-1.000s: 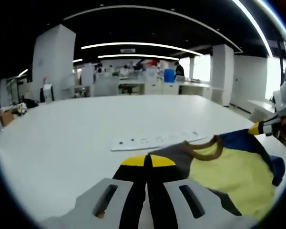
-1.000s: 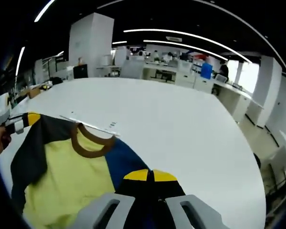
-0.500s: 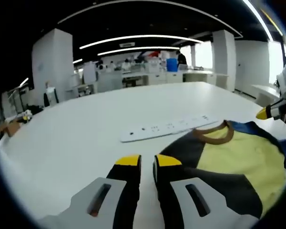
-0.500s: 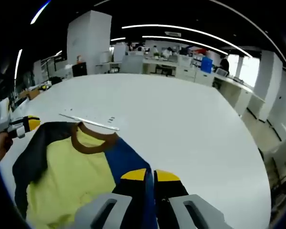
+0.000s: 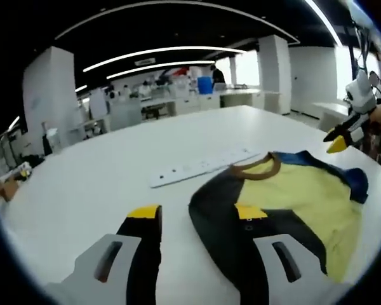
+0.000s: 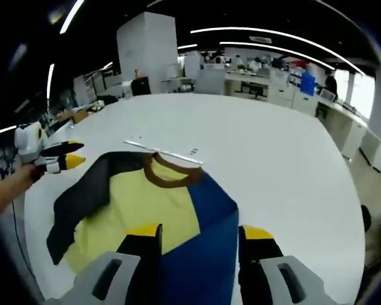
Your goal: Fold the garment on the visible template until the final outline fits inside the template.
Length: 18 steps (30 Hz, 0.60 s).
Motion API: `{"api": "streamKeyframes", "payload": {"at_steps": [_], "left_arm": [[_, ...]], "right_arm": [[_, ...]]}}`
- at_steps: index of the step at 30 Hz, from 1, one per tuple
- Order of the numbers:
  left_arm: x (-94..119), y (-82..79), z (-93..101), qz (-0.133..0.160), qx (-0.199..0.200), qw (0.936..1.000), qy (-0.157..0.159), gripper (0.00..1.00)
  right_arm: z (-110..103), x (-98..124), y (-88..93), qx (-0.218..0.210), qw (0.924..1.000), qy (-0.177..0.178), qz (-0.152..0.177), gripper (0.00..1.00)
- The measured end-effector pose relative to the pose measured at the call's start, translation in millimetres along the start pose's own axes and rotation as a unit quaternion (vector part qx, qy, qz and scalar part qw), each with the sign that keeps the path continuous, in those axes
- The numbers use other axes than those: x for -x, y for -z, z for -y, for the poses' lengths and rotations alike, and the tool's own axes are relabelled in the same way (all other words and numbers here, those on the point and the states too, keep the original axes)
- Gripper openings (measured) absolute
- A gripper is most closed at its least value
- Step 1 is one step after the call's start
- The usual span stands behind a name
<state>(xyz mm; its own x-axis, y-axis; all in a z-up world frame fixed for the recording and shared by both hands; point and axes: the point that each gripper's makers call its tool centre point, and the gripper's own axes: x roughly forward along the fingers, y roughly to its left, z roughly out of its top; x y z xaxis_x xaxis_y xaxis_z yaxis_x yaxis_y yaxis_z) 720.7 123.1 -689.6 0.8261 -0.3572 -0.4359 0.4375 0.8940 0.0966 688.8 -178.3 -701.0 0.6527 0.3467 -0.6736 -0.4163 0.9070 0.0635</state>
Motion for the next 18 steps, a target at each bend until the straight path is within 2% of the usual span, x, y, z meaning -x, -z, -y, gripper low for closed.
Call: {"api": "streamKeyframes", "payload": {"at_steps": [3, 8, 13, 18], "left_arm": [[14.0, 7.5, 4.1, -0.008, 0.004, 0.9998, 0.017, 0.45], [38.8, 14.6, 10.1, -0.022, 0.002, 0.9992, 0.034, 0.47], [60.1, 20.5, 18.5, -0.027, -0.008, 0.9984, 0.049, 0.49], [81.1, 28.1, 32.3, -0.025, 0.006, 0.9977, 0.063, 0.50]], "right_arm": [[-9.3, 11.1, 6.1, 0.017, 0.9997, -0.015, -0.004, 0.50], [-31.6, 25.7, 22.0, 0.015, 0.9978, -0.062, -0.016, 0.51], [-43.4, 43.1, 36.0, 0.032, 0.9959, -0.081, -0.025, 0.50], [-52.7, 60.2, 50.5, 0.046, 0.9941, -0.092, -0.034, 0.49]]}}
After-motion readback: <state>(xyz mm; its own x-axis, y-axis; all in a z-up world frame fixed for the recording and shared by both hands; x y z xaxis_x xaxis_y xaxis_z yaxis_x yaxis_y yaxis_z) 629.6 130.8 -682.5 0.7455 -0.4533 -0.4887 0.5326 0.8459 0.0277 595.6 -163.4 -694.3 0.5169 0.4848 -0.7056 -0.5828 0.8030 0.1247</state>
